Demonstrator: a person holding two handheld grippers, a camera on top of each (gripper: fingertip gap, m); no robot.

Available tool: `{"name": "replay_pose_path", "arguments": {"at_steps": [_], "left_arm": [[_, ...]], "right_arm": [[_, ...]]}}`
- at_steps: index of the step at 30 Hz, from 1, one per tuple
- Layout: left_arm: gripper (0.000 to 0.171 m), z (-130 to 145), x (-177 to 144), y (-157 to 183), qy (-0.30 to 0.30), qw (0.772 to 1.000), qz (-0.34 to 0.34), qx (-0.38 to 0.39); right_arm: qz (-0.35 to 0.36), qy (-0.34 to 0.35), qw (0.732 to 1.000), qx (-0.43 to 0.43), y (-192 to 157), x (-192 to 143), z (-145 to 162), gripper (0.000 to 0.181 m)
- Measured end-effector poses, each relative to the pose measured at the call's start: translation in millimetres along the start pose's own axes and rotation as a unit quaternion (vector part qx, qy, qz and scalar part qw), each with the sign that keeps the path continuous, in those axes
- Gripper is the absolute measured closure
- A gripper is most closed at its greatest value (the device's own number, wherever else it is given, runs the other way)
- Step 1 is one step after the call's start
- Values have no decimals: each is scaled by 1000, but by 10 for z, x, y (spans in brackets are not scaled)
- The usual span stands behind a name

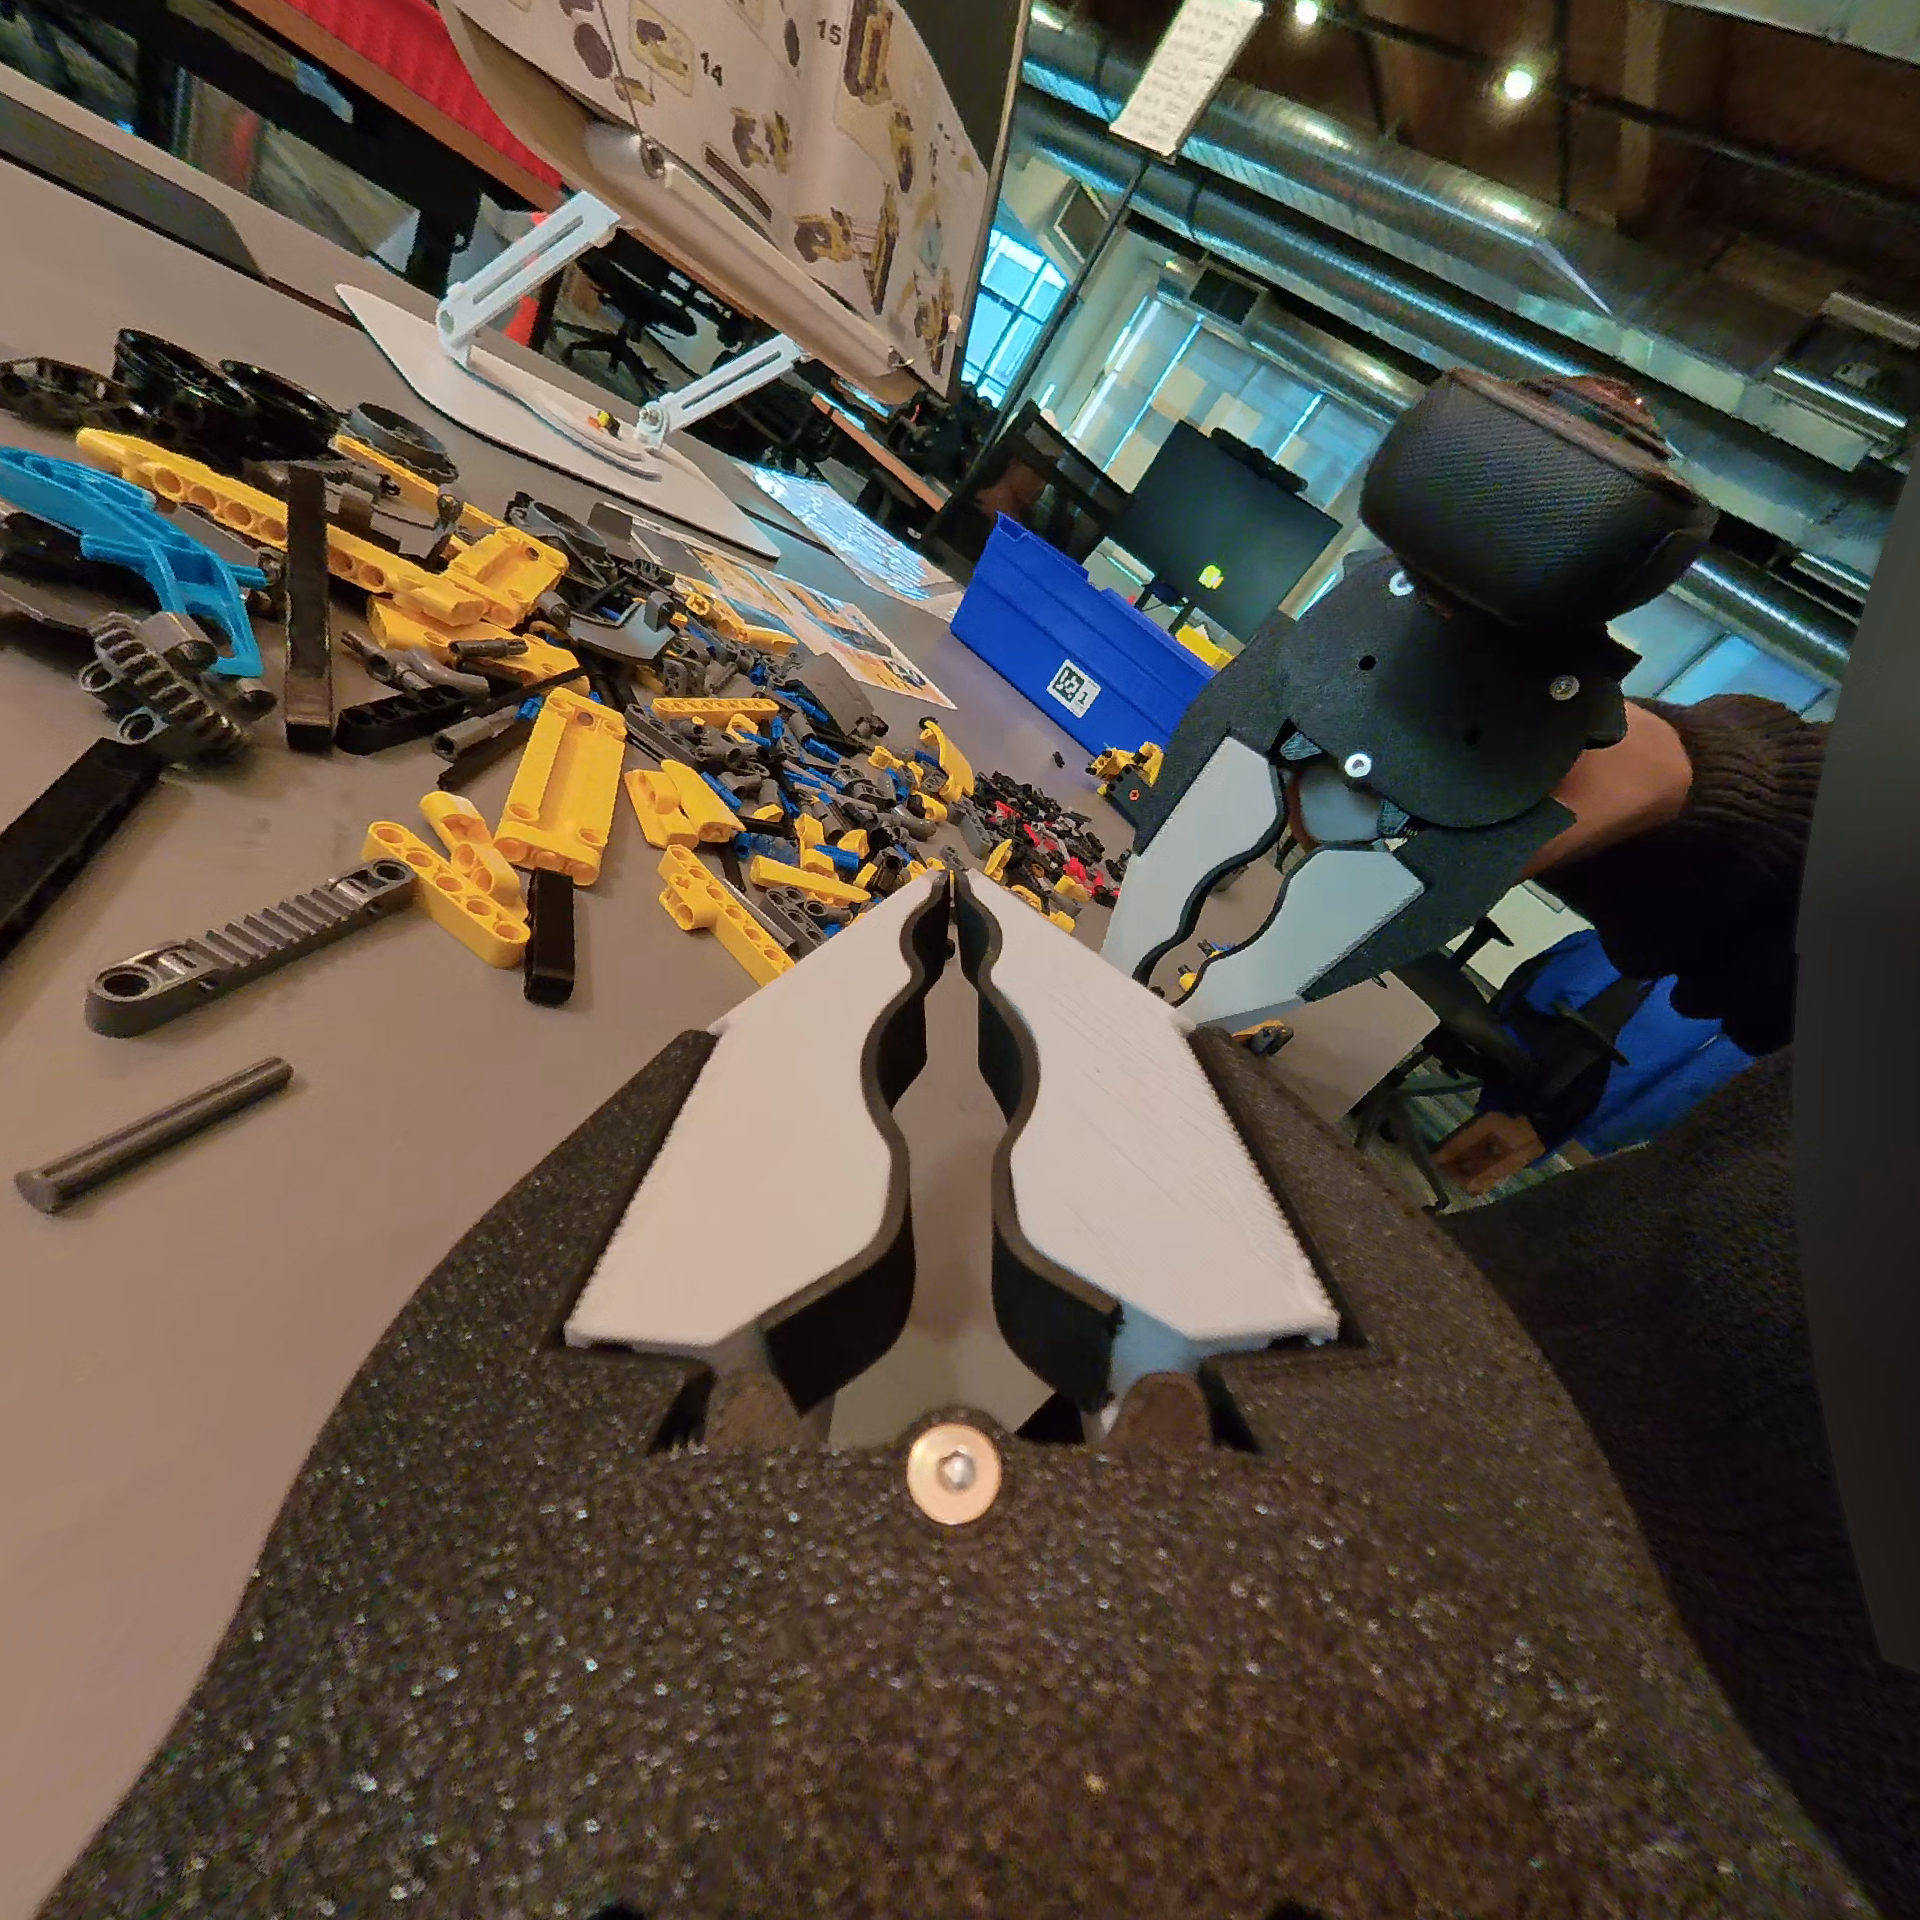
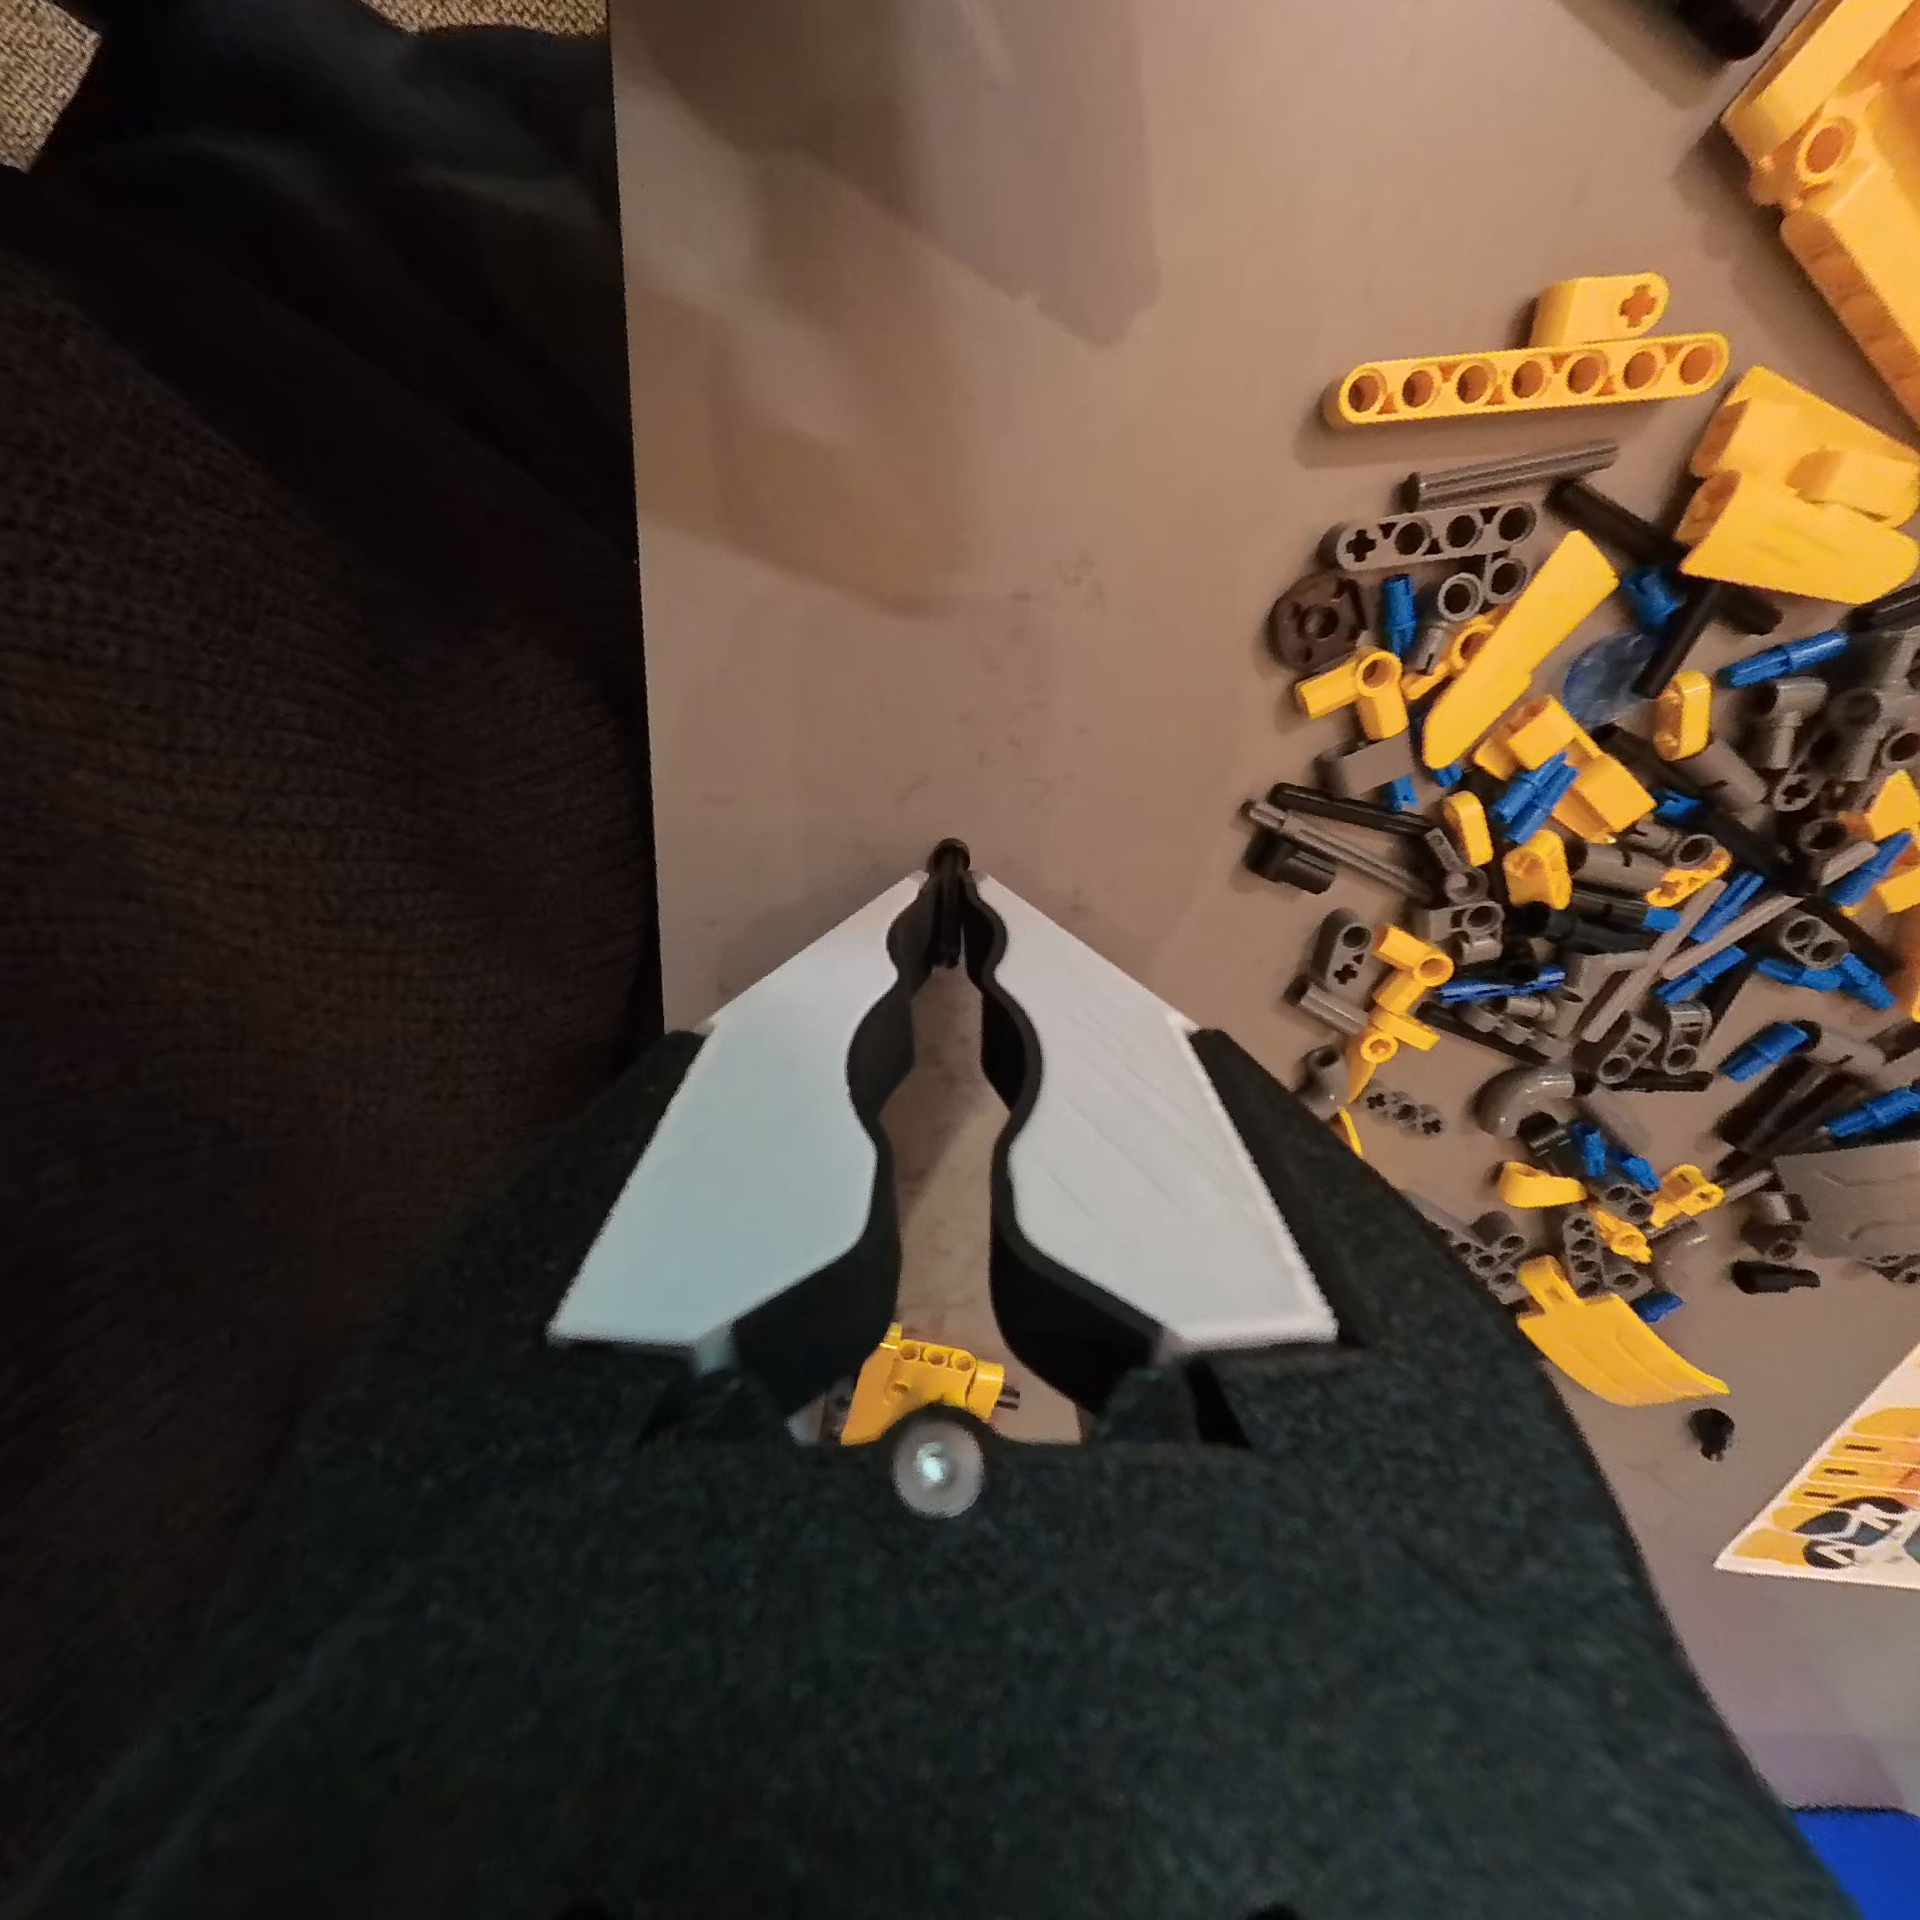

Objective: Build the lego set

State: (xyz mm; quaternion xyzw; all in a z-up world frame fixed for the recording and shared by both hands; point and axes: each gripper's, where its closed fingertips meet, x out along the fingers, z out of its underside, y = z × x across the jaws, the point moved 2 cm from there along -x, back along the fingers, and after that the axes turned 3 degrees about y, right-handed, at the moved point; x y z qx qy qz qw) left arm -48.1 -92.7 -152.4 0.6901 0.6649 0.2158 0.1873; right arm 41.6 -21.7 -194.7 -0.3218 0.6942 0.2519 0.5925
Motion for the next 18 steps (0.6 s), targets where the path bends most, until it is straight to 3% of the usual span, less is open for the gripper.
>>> {"name": "replay_pose_path", "arguments": {"at_steps": [6, 12, 18], "left_arm": [[171, -3, 1, 37, 4, 1000, 18, 1], [166, 34, 51, 296, 0, 995, 100, 8], [164, 80, 75, 473, -5, 987, 158, 2]], "right_arm": [[9, 105, 994, -5, 81, -205, -179, 177], [19, 257, 966, -30, 59, -565, -373, 177], [34, 335, 940, -60, -80, -748, -395, 177]]}}
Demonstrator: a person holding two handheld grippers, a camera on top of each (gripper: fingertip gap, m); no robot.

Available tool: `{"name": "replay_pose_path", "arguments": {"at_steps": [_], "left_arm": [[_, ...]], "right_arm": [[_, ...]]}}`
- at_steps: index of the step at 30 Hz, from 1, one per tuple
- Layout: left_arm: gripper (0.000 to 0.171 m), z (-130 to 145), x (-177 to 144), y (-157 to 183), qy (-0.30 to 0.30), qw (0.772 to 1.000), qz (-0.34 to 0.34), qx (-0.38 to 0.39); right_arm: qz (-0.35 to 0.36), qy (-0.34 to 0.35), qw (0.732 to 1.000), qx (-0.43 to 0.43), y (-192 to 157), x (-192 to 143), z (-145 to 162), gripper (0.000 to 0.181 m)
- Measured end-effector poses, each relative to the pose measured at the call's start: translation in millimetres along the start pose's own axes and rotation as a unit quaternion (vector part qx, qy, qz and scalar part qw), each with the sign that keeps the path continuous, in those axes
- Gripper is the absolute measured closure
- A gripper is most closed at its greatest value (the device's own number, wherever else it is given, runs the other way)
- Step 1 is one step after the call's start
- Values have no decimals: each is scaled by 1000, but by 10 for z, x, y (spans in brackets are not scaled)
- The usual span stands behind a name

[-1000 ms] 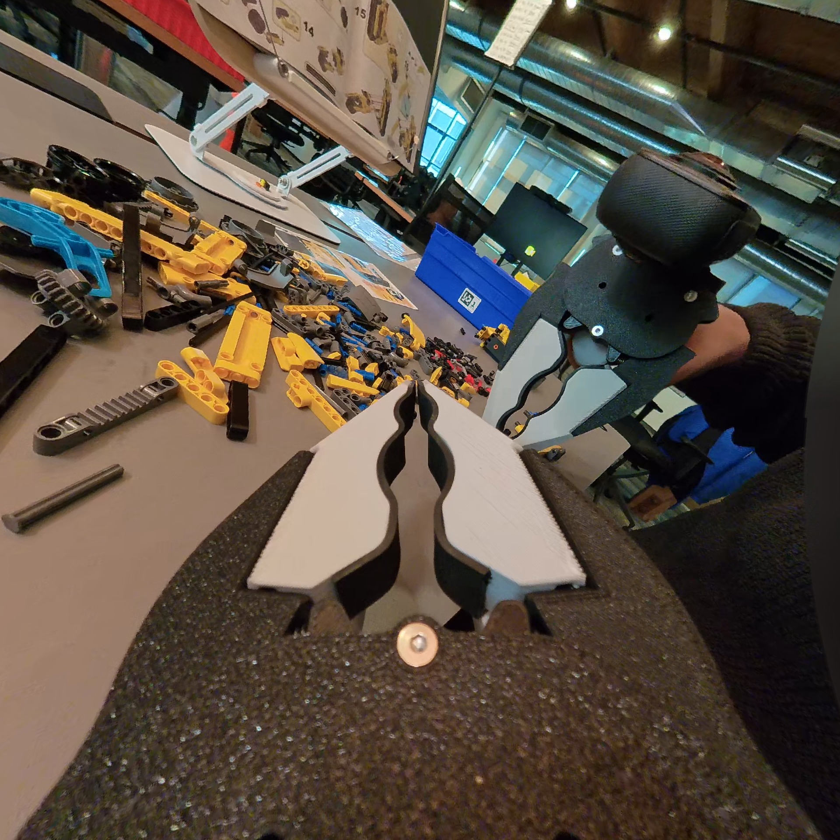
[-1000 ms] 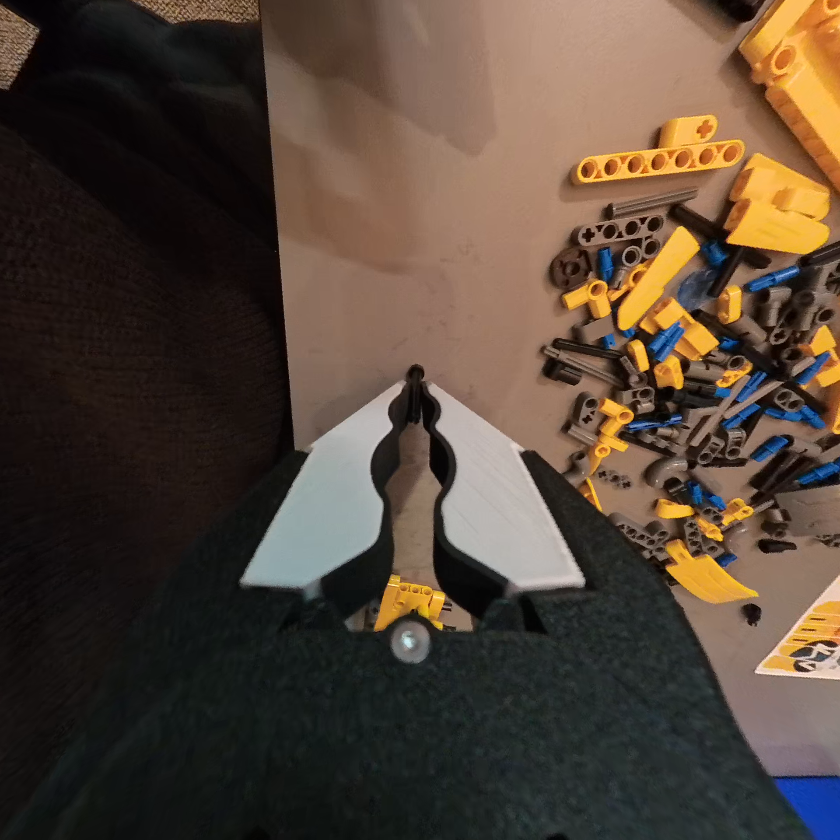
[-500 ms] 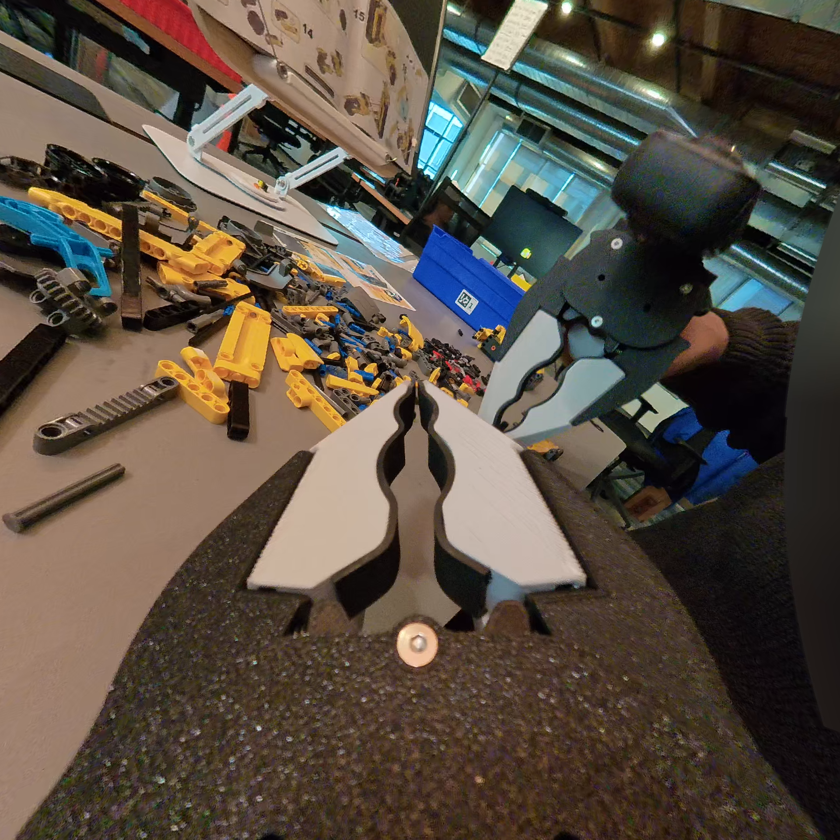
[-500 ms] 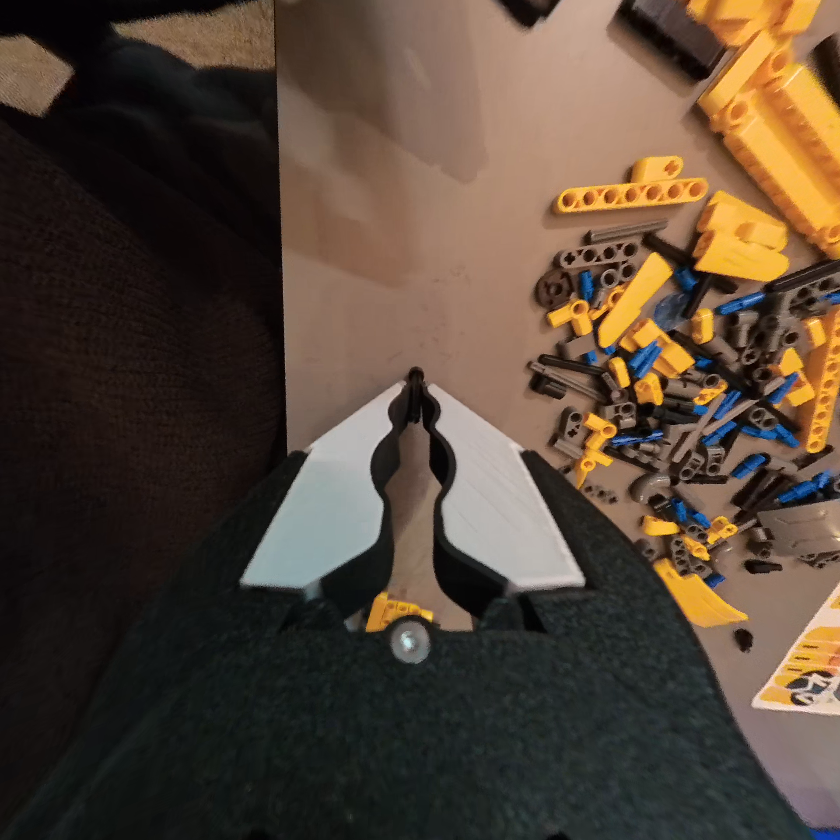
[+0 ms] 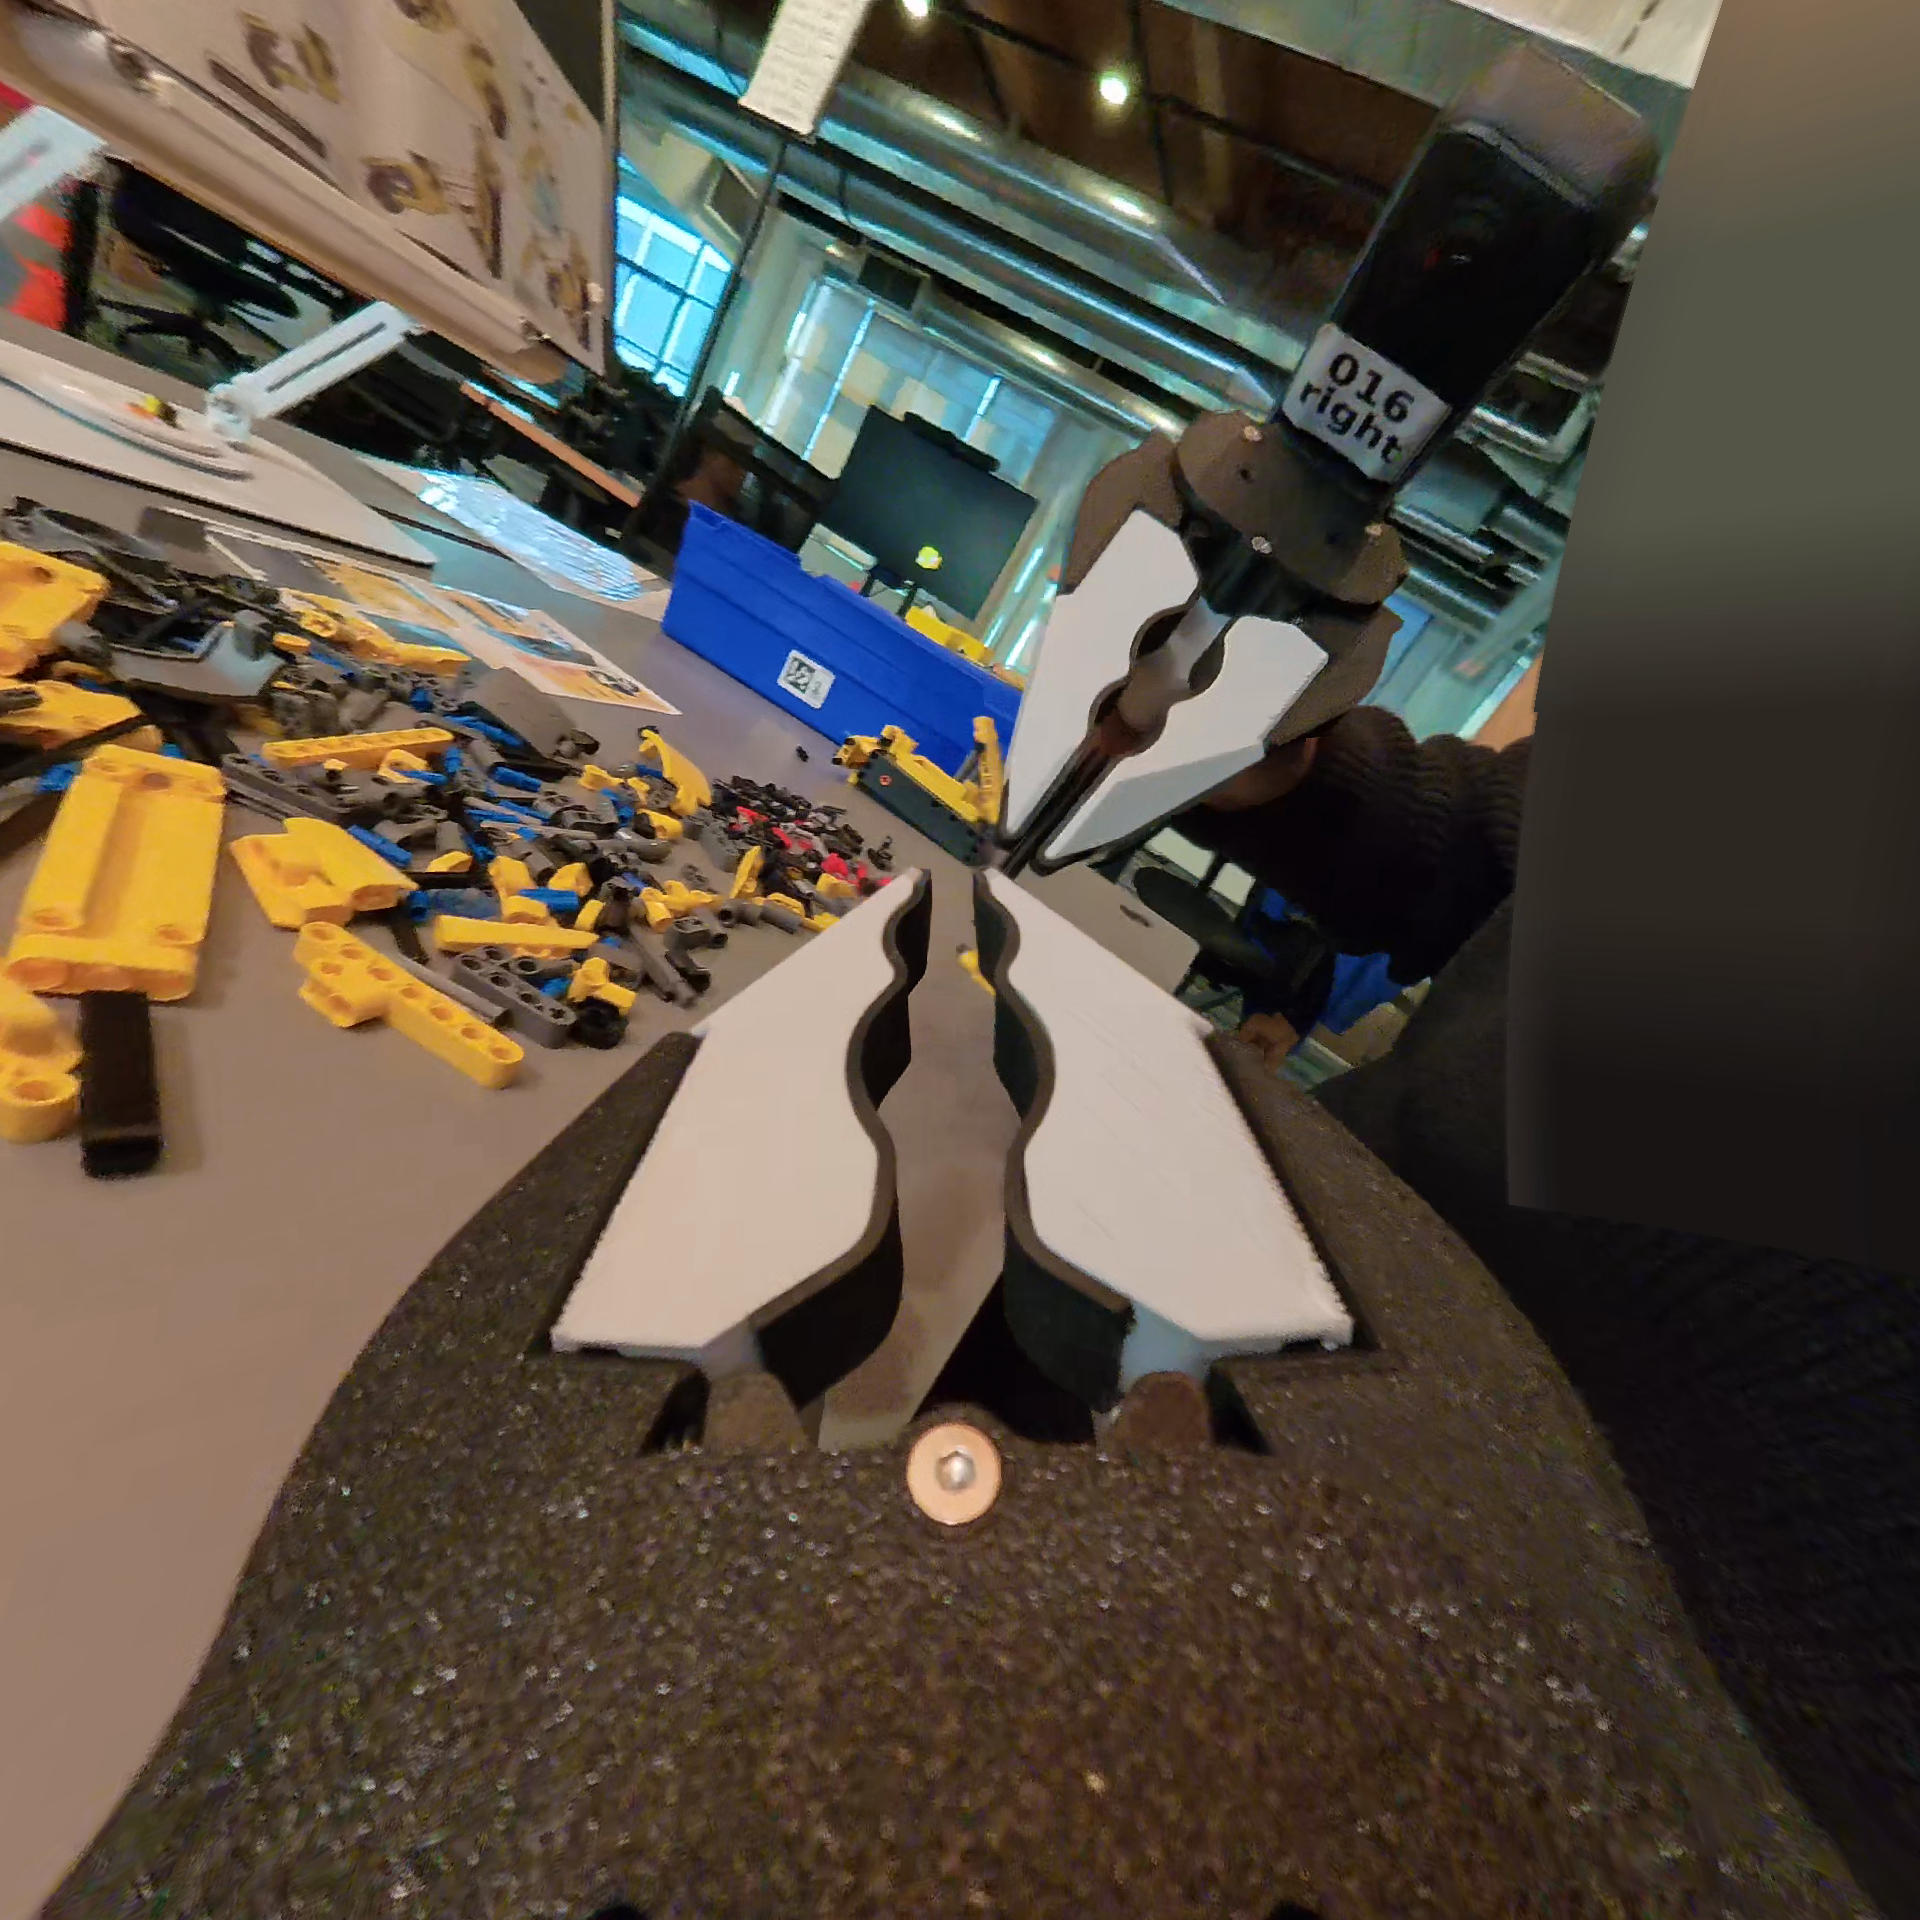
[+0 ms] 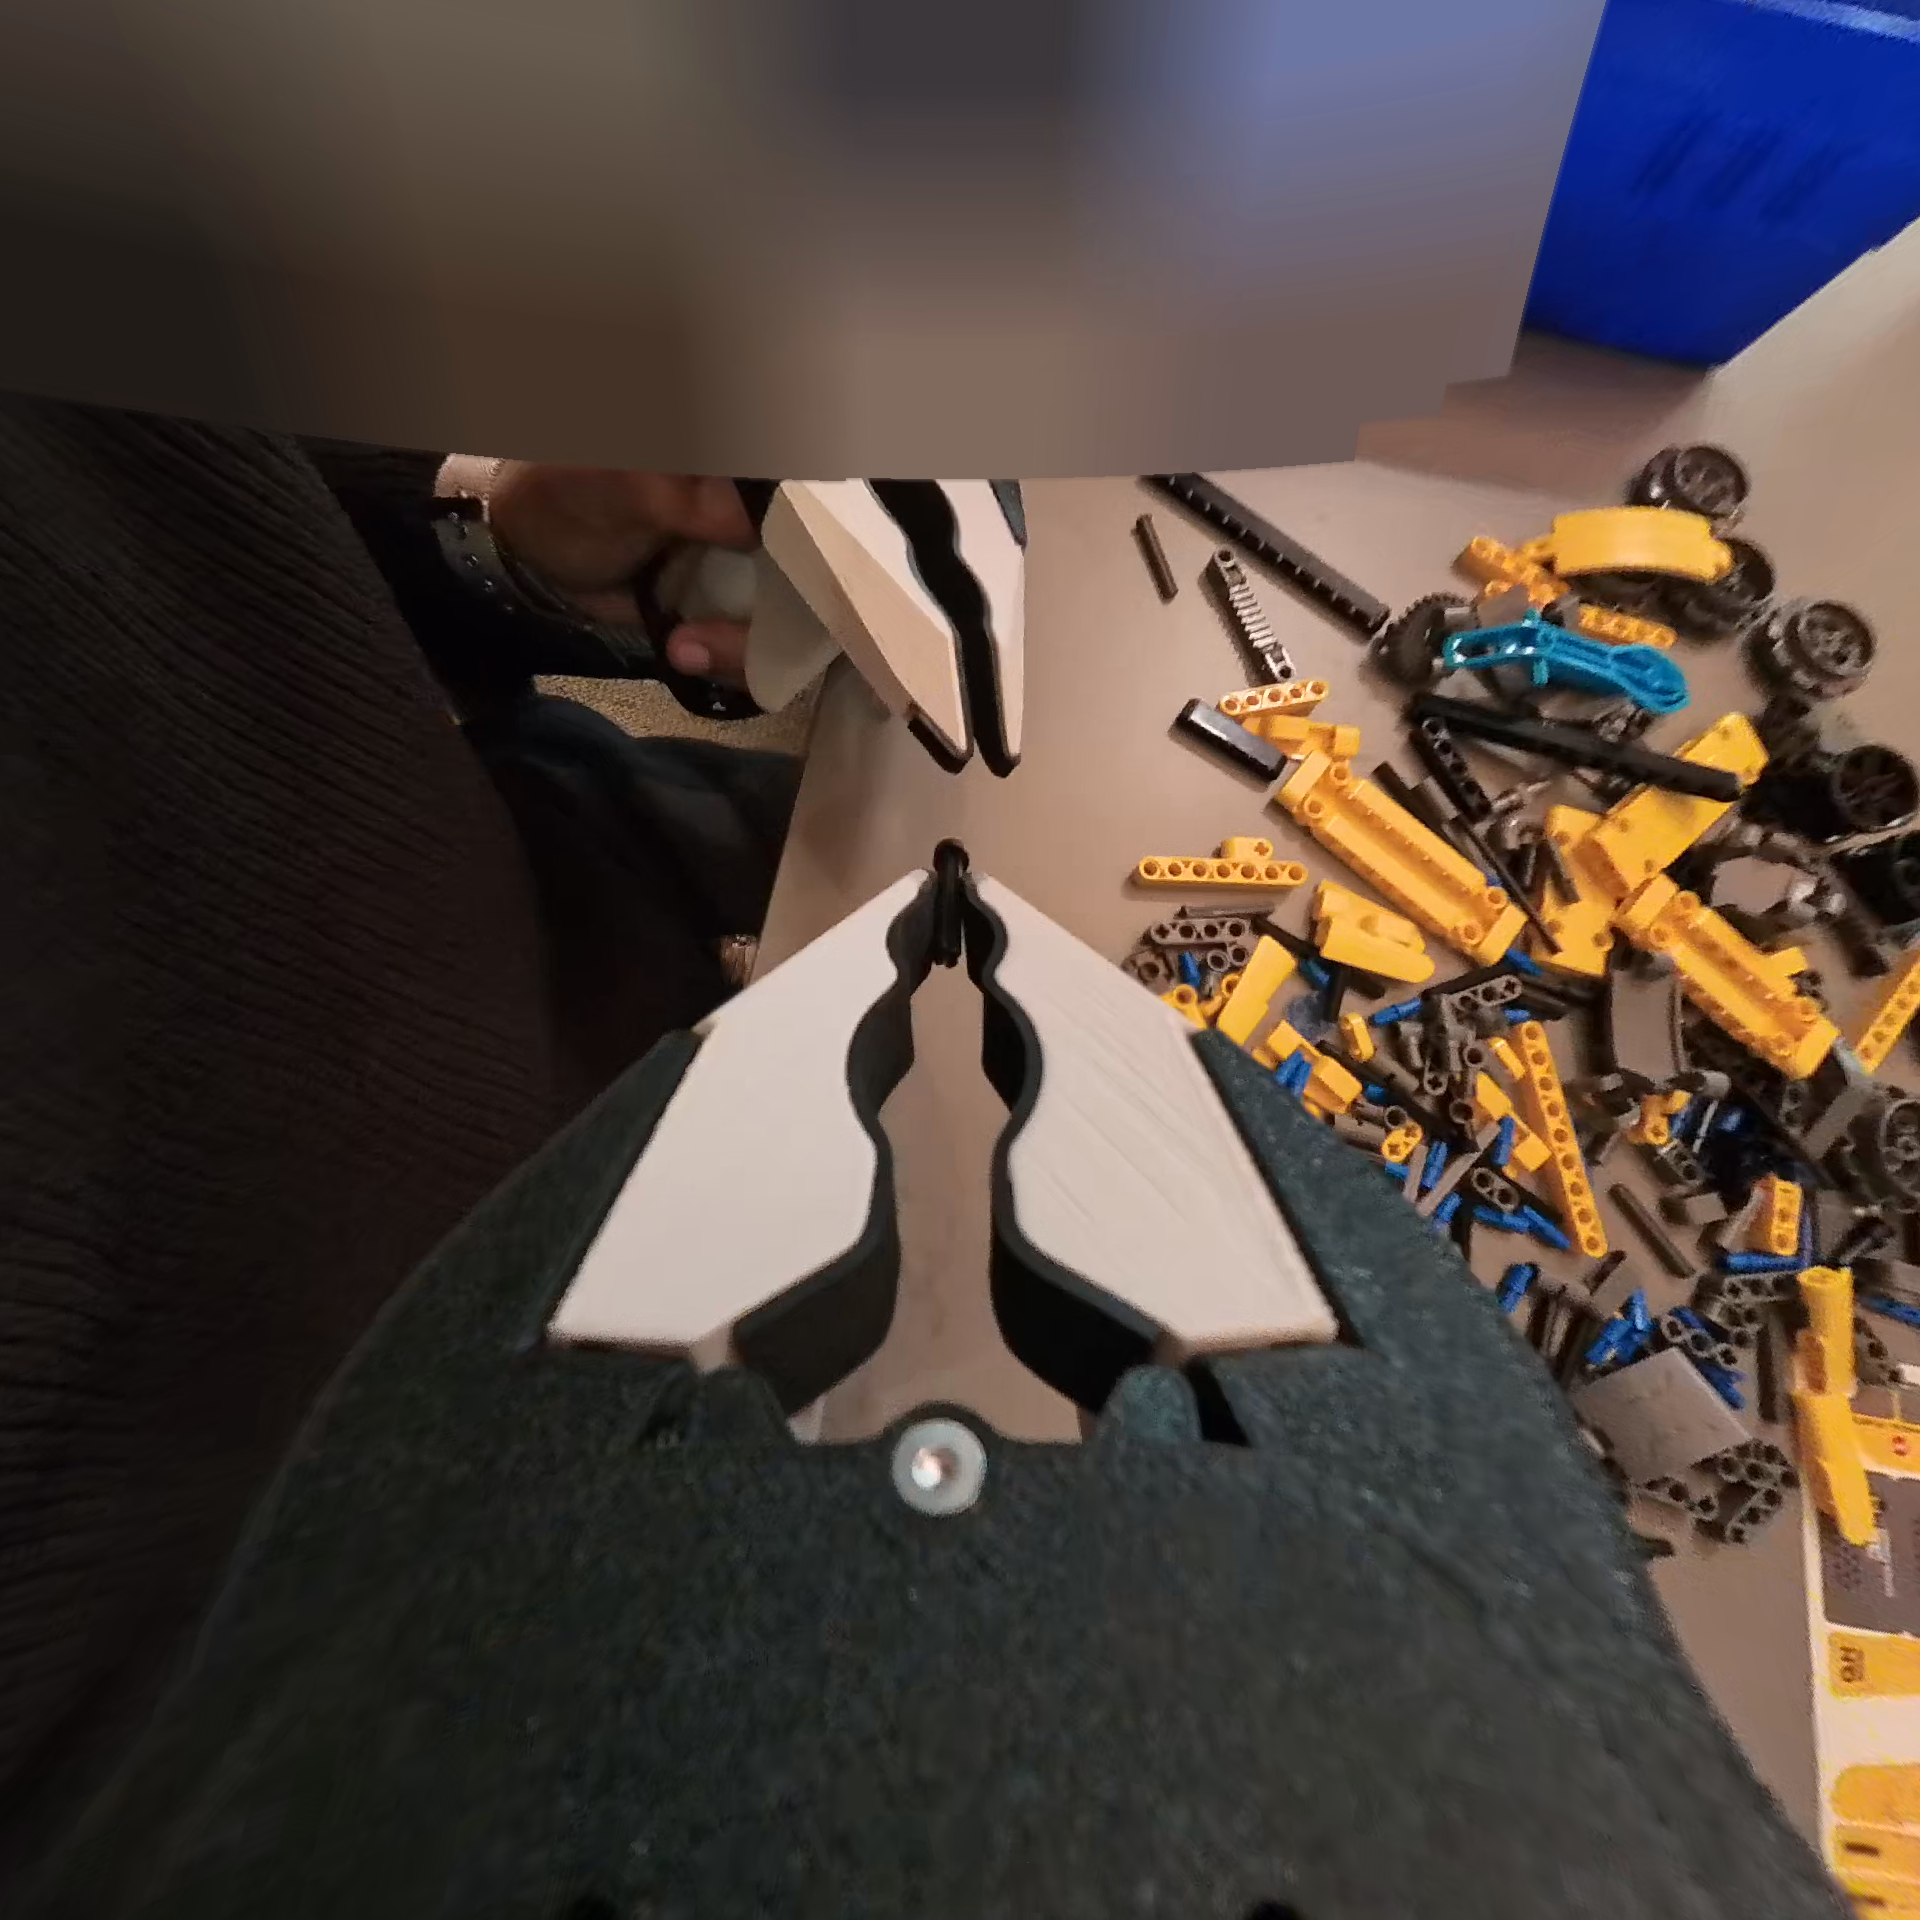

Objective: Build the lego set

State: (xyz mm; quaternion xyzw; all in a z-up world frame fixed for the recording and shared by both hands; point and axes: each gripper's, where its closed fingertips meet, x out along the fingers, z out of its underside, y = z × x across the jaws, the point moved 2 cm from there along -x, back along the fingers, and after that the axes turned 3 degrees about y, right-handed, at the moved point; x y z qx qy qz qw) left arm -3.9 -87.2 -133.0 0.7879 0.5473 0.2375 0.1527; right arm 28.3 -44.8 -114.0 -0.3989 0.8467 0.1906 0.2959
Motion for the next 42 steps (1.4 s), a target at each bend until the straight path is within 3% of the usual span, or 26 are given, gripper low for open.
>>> {"name": "replay_pose_path", "arguments": {"at_steps": [4, 10, 15, 22, 29, 35, 42], "left_arm": [[160, -26, 36, 236, 11, 994, 97, -48], [158, 49, 106, 323, -3, 988, 132, -78], [157, 28, 99, 457, 4, 971, 199, -132], [157, 105, 145, 453, -15, 975, 186, -120], [157, 121, 211, 432, -25, 990, 129, -43], [157, 159, 483, 247, -74, 996, 45, 9], [157, -65, 956, 90, -121, 991, 10, 49]], "right_arm": [[6, 38, 999, -19, -83, -81, -83, 177], [8, 89, 995, -45, -205, -204, -190, 177], [5, 101, 994, -50, -275, -228, -190, 177], [25, 124, 990, -58, -263, -282, -192, 177], [73, 153, 984, -62, 67, -507, -115, 176], [129, 195, 970, -68, 467, -842, -35, 177], [195, 238, 947, -90, 740, -1177, 159, 178]]}}
